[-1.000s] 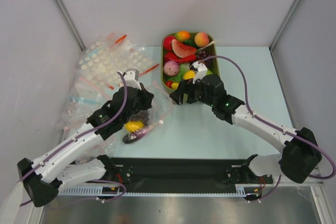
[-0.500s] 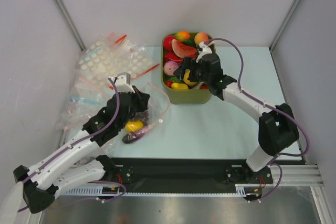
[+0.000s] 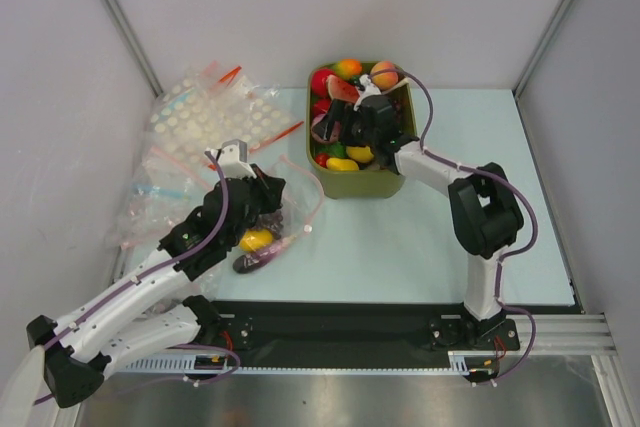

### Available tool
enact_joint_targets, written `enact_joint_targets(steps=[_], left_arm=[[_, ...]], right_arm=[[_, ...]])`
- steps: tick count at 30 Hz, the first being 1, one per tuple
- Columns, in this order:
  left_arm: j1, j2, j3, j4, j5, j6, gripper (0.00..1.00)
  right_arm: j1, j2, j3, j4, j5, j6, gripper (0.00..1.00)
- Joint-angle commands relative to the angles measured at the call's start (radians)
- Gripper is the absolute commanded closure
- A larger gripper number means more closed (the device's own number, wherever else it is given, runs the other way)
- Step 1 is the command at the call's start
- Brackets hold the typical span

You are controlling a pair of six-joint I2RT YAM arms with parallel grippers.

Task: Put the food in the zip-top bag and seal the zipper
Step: Pick up the fake vegetable from the bin, then place the fake vegetable in the zipper food storage bag.

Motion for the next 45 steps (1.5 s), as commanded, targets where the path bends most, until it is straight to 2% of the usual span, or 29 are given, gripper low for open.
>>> enact_joint_targets(steps=[1,3,5,8,17,21,27,32,35,39,45], left_arm=[[0.005,-0.013,-0.005,0.065,0.012,0.027,1.00],[0.005,-0.014,-0.004,0.074,0.043,0.050,1.00],[0.005,-0.018,-0.004,0.071,0.047,0.059,1.00],[0.005,-0.018,-0.002,0.077,0.053,0.062,1.00],[0.005,-0.028,0.006,0.039,0.023,0.033,1.00],[0.005,-0.013,0.012,0.045,0.040,0.035,1.00],[0.005,0.111,0.082,0.017,0.133,0.062,1.00],[0.004,0.156,0.102,0.013,0.184,0.076,1.00],[0.005,0.148,0.107,0.008,0.190,0.081,1.00],[0.005,0.115,0.108,0.000,0.213,0.088,1.00],[0.004,0.033,0.081,0.033,0.257,0.082,1.00]], right_arm=[[-0.009,0.046,0.040,0.053,0.018,0.017,0.00],[-0.009,0.045,0.032,0.083,0.019,0.009,0.10],[-0.010,0.045,0.035,0.091,0.010,-0.004,0.33],[-0.009,0.008,0.027,0.077,0.013,-0.009,0.51],[-0.002,-0.240,-0.170,0.082,0.058,-0.115,0.63],[-0.004,-0.368,-0.256,0.062,0.061,-0.144,0.63],[0.007,-0.601,-0.397,0.039,-0.005,-0.184,0.64],[0.076,-0.776,-0.500,0.031,-0.047,-0.233,0.65],[0.147,-0.825,-0.536,0.027,-0.064,-0.257,0.66],[0.258,-0.822,-0.537,0.004,0.010,-0.317,0.66],[0.303,-0.753,-0.542,0.033,0.025,-0.305,0.66]])
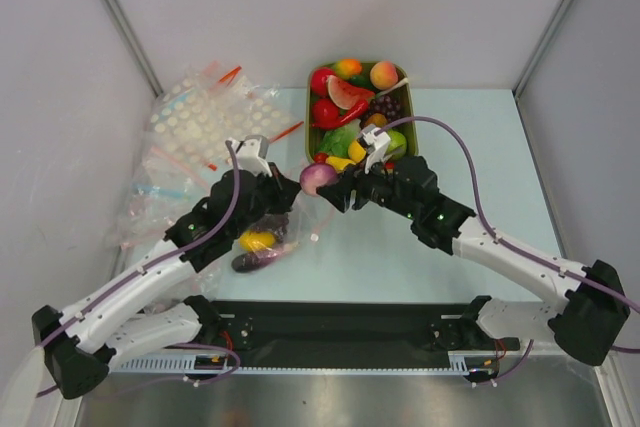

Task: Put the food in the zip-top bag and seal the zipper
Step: Place the fake vegetable in the zipper food storage bag.

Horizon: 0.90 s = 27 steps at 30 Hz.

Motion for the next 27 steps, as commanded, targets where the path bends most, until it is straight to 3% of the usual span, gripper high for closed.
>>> enact_joint_targets(steps=[1,13,15,18,19,20,22,27], left_arm=[[0.003,-0.089,0.011,0.060,0.058,0.015,1.00],[0.003,-0.155,-0.007,0.067,0.058,0.013,1.00],[0.003,-0.149,-0.003,0.066,0.065,0.013,1.00],[0.003,-0.155,-0.006,0.063,0.057,0.015,1.00],[0.003,-0.157,-0.006,0.063,0.054,0.015,0.99],[0.003,-0.160,-0.007,0.063,0.051,0.016,1.00],[0.004,-0.162,-0.010,0.064,0.048,0.013,1.00],[0.003,-0.166,-0.018,0.067,0.034,0.007,1.00]], right_arm=[[0.015,0.052,-0.006,0.042,0.030,-0.015,0.67],[0.092,0.144,0.029,0.062,0.001,-0.044,0.65],[0.107,0.169,0.046,0.047,0.000,-0.059,0.59],[0.115,0.184,0.060,0.030,0.013,-0.062,0.36],[0.115,0.184,0.057,0.030,0.021,-0.062,0.23],[0.115,0.181,0.055,0.030,0.039,-0.062,0.19],[0.115,0.170,0.045,0.032,0.058,-0.065,0.13],[0.115,0.120,0.015,0.047,0.110,-0.058,0.12]])
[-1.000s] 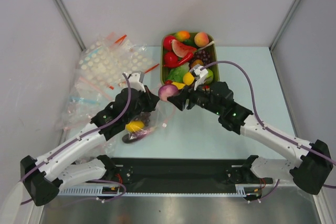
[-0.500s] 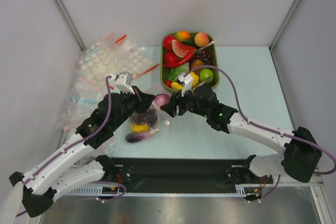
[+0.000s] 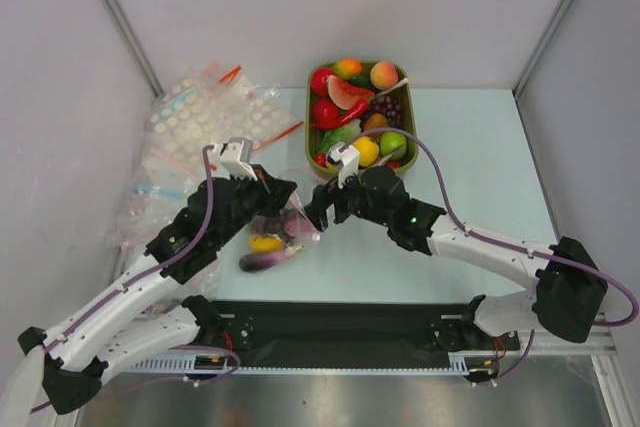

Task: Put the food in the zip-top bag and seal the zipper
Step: Place the fake vegetable in the zipper food storage bag, then adjust the zipper food storage bag at the center of the board.

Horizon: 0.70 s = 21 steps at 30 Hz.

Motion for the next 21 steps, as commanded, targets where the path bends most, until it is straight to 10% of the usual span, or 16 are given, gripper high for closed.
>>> enact_joint_targets(steps=[1,11,21], left_arm=[[-0.001,-0.022,-0.004,0.058,-0.015,0.001,1.00],[0.001,-0.108,-0.064,0.075,-0.119,-0.029,1.00],[0.001,-0.109,-0.067,0.081,-0.118,-0.034,1.00]], right_arm=[[0.004,-0.076,-0.005,0.044,0.061,-0.006,0.12],[-0.001,-0.177,-0.066,0.037,0.355,0.011,0.12],[-0.019,-0.145,-0.054,0.029,0.288,0.021,0.22]])
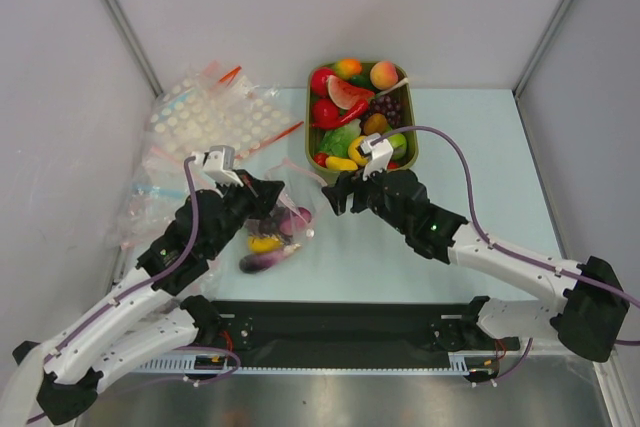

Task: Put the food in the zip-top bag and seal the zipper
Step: Adjust the zipper food storage bag at the center of the board.

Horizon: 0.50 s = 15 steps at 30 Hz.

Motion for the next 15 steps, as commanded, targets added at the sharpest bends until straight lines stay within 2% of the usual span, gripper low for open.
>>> enact_joint_targets(steps=[1,3,7,11,12,13,15], left_arm=[[0.001,-0.006,0.008,0.048,-0.013,-0.016,1.00],[0.001,-0.009,0.000,0.053,-0.019,-0.018,0.99],[-0.001,0.003,0.006,0.054,-0.009,-0.018,0.99],[-0.001,0.019,0.005,0.063,0.011,-0.018,0.99],[-0.001,0.026,0.002,0.070,0.011,-0.019,0.99],[0.001,0.031,0.005,0.068,0.014,-0.018,0.99],[0.001,0.055,0.023,0.056,0.034,-0.016,1.00]], right_arm=[[-0.003,0.014,0.015,0.029,-0.021,0.008,0.23],[-0.003,0.025,0.026,0.021,-0.037,0.008,0.26],[-0.003,0.053,0.040,0.012,-0.054,0.006,0.42],[-0.003,0.074,0.051,0.011,-0.089,0.006,0.46],[-0.003,0.080,0.052,0.011,-0.092,0.006,0.50],[-0.003,0.084,0.058,0.008,-0.092,0.006,0.65],[-0.003,0.091,0.069,-0.009,-0.090,0.006,0.82]])
